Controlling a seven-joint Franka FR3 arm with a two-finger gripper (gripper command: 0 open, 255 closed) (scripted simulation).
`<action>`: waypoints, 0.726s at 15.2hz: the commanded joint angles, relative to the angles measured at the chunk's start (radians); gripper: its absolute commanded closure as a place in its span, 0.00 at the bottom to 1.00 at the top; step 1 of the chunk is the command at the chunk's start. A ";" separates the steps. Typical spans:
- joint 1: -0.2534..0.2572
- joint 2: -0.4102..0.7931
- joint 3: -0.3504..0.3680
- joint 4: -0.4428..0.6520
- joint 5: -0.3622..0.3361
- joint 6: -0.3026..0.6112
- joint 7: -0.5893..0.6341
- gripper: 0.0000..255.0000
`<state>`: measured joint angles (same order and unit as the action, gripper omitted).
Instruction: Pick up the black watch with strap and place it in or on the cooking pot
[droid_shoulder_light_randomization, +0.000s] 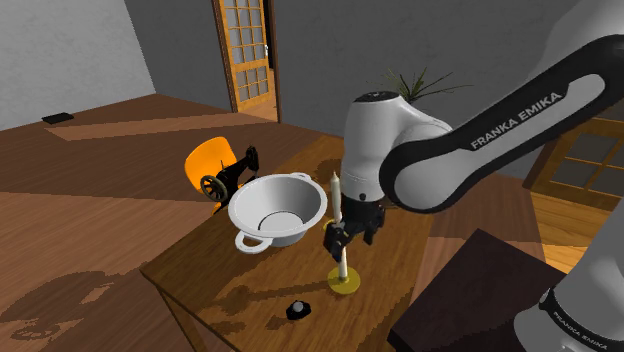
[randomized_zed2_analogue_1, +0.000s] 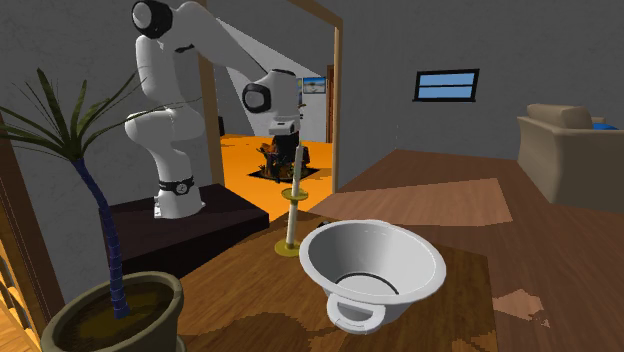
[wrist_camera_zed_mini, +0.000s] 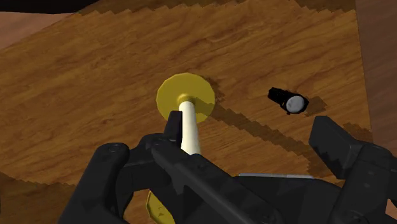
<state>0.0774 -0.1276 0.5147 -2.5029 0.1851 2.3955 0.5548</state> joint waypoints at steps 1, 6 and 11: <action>-0.006 0.106 0.027 0.030 -0.069 0.057 0.080 0.00; 0.005 0.349 0.047 0.146 -0.307 0.149 0.311 0.00; 0.032 0.210 0.042 0.179 -0.379 0.004 0.393 0.00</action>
<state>0.1075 0.0657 0.5566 -2.3279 -0.1792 2.3915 0.9314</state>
